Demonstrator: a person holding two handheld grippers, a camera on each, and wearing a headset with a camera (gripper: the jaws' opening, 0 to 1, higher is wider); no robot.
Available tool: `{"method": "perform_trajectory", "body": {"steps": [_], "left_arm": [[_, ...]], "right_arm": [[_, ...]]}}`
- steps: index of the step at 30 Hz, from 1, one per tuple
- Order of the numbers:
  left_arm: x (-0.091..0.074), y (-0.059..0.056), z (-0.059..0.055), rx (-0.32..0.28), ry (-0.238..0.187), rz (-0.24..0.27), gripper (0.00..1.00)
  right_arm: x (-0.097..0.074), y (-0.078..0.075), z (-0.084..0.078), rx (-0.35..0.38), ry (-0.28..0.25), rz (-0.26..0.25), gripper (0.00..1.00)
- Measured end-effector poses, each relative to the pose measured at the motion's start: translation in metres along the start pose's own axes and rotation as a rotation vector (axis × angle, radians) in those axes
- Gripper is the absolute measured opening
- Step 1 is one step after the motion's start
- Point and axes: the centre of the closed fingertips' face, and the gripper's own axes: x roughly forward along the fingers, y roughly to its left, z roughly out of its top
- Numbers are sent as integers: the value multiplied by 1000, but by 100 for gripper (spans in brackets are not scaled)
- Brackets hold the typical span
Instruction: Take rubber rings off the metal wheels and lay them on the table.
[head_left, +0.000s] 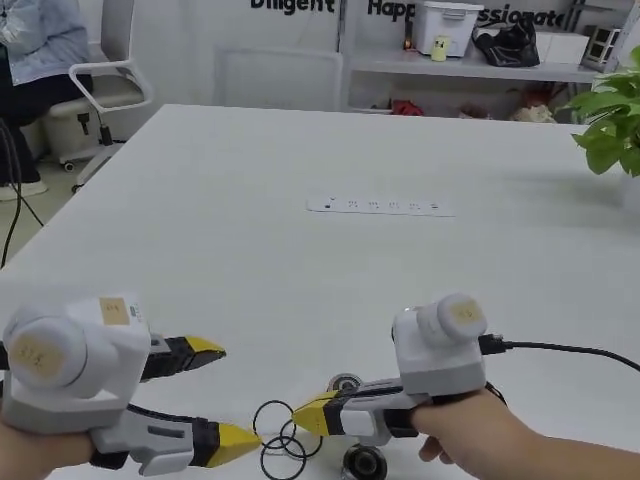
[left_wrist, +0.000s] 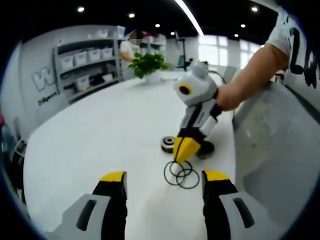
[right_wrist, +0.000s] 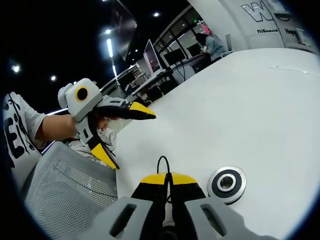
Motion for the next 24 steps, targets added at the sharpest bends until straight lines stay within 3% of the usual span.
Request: {"method": "perform_trajectory", "body": {"steps": [24], "left_arm": [[4, -8, -4, -12, 20, -16, 61]], "right_arm": [[0, 0, -8, -83, 46, -17, 6]]}}
